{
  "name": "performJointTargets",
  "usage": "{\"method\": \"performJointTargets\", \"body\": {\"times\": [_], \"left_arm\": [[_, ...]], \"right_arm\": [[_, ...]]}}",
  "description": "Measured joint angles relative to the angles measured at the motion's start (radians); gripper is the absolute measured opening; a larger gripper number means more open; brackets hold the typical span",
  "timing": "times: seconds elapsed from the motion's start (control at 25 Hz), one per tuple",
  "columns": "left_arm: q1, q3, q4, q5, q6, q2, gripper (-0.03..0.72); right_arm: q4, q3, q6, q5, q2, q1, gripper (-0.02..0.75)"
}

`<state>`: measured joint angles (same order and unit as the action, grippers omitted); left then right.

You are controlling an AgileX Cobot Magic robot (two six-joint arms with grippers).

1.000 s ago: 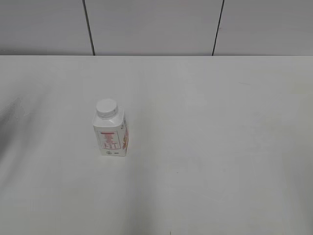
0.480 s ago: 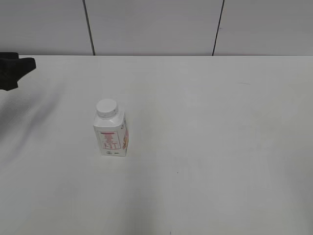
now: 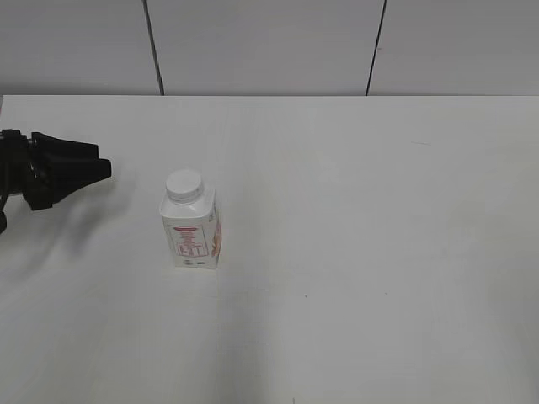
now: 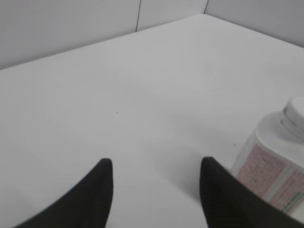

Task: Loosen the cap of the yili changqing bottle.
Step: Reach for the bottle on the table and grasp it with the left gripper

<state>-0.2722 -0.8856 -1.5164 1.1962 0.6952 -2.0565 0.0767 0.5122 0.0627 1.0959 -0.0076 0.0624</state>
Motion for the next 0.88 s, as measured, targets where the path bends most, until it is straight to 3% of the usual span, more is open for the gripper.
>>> {"method": "performJointTargets", "body": {"times": [0.28,0.56,0.64,0.8,0.88], "left_arm": [[0.062,0.000,-0.055,-0.118,-0.050,-0.012,0.376],[0.092,0.000,-0.109,-0.005,-0.089,-0.013,0.379],[0.094,0.000,-0.150,0.001,-0.094,-0.013,0.414],[0.096,-0.001,-0.170,0.004,-0.094,-0.013,0.594],[0.105,-0.002,-0.170,0.004,-0.094,-0.013,0.631]], "right_arm": [[0.000,0.000,0.000,0.000,0.000,0.000,0.579],[0.000,0.000,-0.001,0.000,0.000,0.000,0.579],[0.000,0.000,-0.001,0.000,0.000,0.000,0.579],[0.000,0.000,-0.001,0.000,0.000,0.000,0.579],[0.000,0.000,-0.001,0.000,0.000,0.000,0.579]]}}
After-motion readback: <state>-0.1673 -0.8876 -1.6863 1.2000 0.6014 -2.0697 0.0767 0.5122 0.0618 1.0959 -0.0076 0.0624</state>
